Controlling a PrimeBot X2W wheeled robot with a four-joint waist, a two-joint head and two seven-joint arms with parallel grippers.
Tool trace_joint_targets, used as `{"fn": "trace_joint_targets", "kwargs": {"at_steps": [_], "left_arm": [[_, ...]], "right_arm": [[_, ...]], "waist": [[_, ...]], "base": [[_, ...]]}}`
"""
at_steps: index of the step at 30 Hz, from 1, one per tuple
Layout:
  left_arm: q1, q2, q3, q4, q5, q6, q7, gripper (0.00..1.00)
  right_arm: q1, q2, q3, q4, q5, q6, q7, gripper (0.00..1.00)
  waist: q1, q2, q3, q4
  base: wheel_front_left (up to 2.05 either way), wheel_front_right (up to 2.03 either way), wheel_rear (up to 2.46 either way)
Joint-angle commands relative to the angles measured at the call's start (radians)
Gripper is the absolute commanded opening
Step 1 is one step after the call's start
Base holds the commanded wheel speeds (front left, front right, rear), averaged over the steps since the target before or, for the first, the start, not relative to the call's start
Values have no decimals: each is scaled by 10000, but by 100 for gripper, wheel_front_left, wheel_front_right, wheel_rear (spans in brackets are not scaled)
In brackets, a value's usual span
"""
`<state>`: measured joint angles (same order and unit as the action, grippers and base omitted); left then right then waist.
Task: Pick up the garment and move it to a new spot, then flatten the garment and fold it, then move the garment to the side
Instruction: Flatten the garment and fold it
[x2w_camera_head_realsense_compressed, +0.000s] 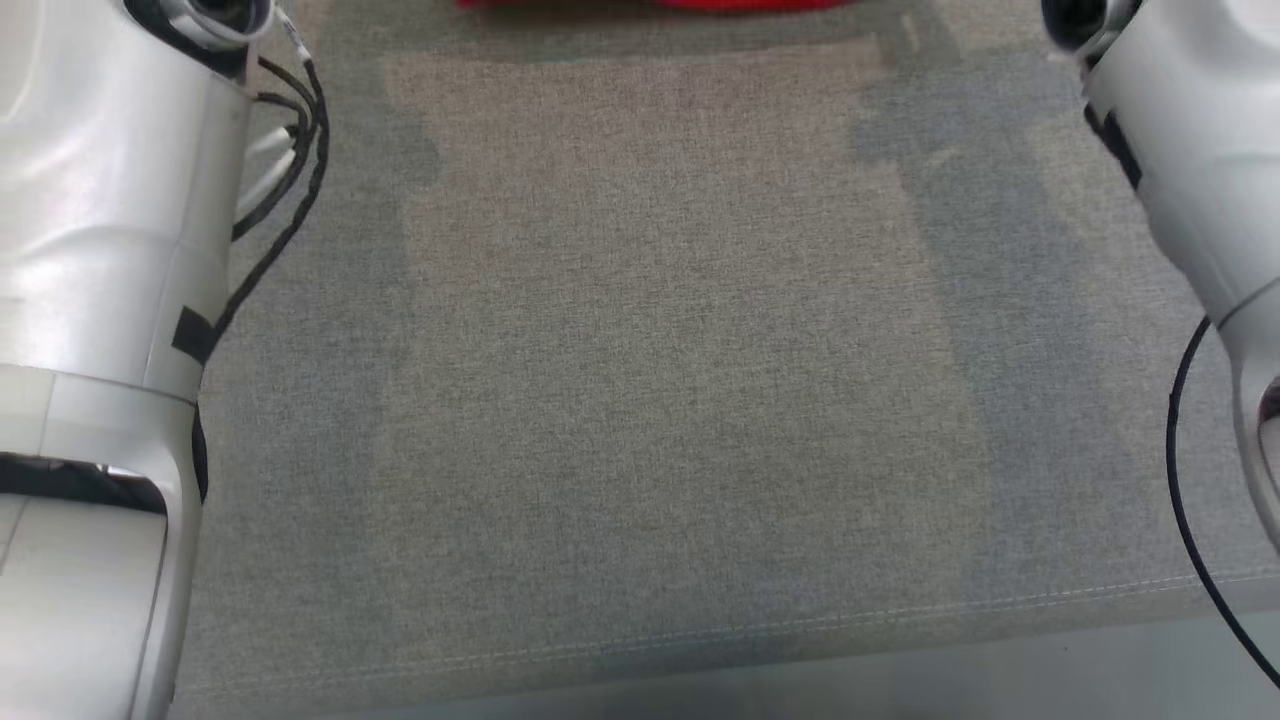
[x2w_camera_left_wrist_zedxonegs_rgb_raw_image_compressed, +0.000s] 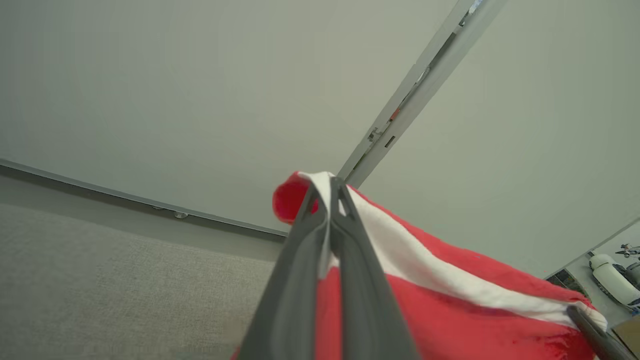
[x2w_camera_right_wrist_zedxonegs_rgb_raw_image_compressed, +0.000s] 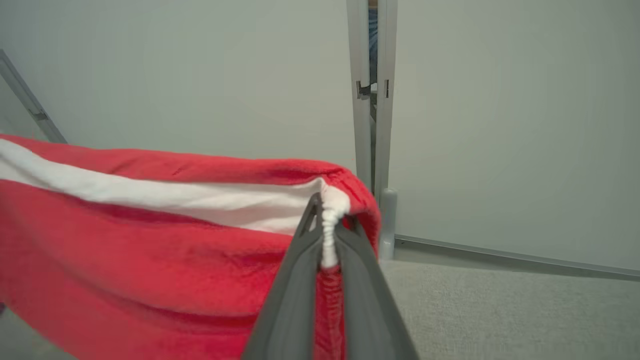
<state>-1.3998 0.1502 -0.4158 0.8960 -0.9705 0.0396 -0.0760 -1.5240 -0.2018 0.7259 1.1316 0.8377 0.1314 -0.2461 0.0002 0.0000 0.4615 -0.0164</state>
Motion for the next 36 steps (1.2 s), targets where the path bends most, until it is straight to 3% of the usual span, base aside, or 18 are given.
{"fn": "trace_joint_targets", "kwargs": {"at_steps": [1,6,13,20,23,28,36], "left_arm": [[243,-20,75,43,-191,-260,-8,0],[1122,165,98,-173,-544,-971,223,0],[3673,613,28,-2067,-1120,-1379,730,0],[7589,1314,131,-5396,-1646,-980,639,0],[9066,1535,287,-6605,-1915,-829,380,0],[10936,1775,238,-7800,-1883,-1084,-149,0],[12866,2019,-338,-7752,-1084,-1233,-1011,0]], "right_arm": [[423,-92,204,-345,211,-13,146,0],[1709,-802,1048,-1876,1004,-13,683,0],[3657,-2229,1792,-4313,2515,-13,969,0],[5744,-3575,2202,-6340,3325,-13,692,0],[6523,-4015,2401,-7011,3179,-13,479,0],[7777,-4491,2558,-7812,2699,-13,117,0],[9921,-4400,2098,-8110,1726,-13,-166,0]], "waist": [[-2,0,348,118],[-2,0,172,103],[-2,0,-556,94],[-2,0,-1345,121],[-2,0,-1606,127],[-2,0,-2022,104],[-2,0,-2633,5]], "base": [[0,0,0],[0,0,0],[0,0,0],[0,0,0],[0,0,0],[0,0,0],[0,0,0]]}}
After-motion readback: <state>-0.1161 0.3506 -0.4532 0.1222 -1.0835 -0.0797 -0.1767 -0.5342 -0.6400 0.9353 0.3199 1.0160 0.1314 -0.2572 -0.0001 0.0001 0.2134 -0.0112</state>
